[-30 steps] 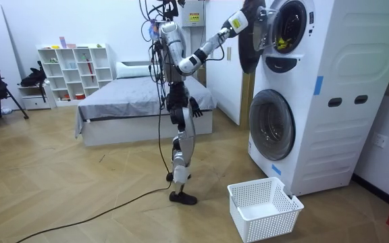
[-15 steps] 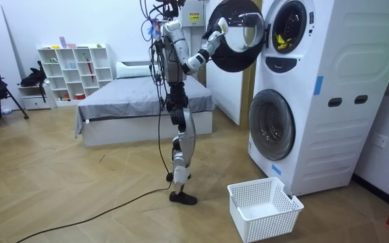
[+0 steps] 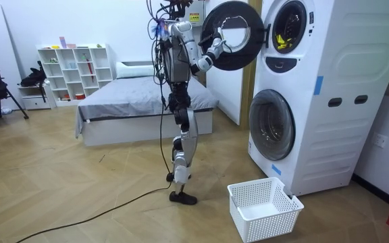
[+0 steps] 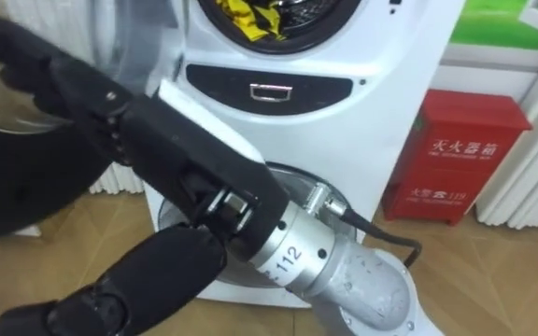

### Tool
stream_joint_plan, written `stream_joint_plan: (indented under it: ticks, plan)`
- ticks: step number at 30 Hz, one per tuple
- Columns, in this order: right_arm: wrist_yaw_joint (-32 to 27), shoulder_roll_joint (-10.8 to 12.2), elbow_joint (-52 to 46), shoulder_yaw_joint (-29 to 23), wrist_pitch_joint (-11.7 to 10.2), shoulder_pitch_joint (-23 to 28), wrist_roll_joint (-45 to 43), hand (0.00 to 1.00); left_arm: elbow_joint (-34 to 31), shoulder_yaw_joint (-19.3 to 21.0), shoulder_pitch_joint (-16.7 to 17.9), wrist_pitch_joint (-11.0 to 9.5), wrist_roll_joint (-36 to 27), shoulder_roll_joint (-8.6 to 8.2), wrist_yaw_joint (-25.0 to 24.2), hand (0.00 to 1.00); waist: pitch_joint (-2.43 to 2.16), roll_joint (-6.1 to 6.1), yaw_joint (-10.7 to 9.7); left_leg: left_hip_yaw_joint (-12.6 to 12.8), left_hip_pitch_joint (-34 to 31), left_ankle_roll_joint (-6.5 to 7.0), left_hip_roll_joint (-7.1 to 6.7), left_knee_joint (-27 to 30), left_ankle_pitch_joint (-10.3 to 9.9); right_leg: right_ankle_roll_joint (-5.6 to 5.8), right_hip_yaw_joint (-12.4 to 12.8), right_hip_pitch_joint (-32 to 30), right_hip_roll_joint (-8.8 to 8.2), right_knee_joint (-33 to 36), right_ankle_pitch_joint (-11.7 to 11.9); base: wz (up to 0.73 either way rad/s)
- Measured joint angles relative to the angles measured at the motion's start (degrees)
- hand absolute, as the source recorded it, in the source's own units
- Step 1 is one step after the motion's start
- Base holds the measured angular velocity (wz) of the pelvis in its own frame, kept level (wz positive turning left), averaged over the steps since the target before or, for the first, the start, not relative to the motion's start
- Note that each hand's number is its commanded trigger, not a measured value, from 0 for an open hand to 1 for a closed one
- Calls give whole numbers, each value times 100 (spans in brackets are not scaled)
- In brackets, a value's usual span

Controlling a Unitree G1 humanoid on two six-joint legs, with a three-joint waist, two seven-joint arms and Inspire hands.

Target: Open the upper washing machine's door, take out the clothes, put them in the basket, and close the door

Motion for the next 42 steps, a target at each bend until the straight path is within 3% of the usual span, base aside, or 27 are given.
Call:
stream_joint_plan:
  ticks: [9,14,18,23,26,30,37,42]
  plan:
    - [-61,-12,-1,122,-2,0,0,0,23,2,51,-36,-49,-9,36,0,-16,-24,47,3,-3,2,-1,-21,-1,0,-35,6,-6,4,0,2]
    - [-226,-56,-16,13,-1,0,-11,0,104,42,147,-35,-45,-108,49,0,-24,-34,13,7,-5,10,-7,-21,-6,0,11,9,-5,7,0,0]
    - [-505,-80,-60,-437,-1,0,0,0,120,175,271,-30,-40,-152,46,0,-33,-27,-87,-23,-34,10,-8,9,-6,1,-12,15,-6,7,1,3]
    - [-894,-134,-122,-913,-70,6,4,0,120,347,416,-32,-37,-202,46,0,-76,51,-266,-1,-30,10,-8,9,-6,1,5,5,-7,8,1,-1]
    - [-1050,-177,-122,-1232,-143,115,7,0,119,674,436,-41,5,-258,58,0,-91,96,-320,9,33,12,-8,13,-4,1,16,49,-10,8,1,0]
    - [-1374,-250,-13,-1533,-204,234,-51,0,123,896,435,-44,9,-304,165,0,-80,110,-367,17,122,12,-7,-1,-5,2,27,123,-6,8,1,0]
    - [-1739,-265,466,-1601,-199,222,-451,0,117,813,371,25,11,-320,282,0,-64,60,-413,-6,120,11,-7,-9,-6,1,17,143,-3,14,1,0]
    - [-1902,-264,787,-1569,-199,200,-883,0,170,776,221,93,122,-341,306,0,-19,-35,-274,0,109,11,-6,44,-7,1,28,136,-4,11,0,0]
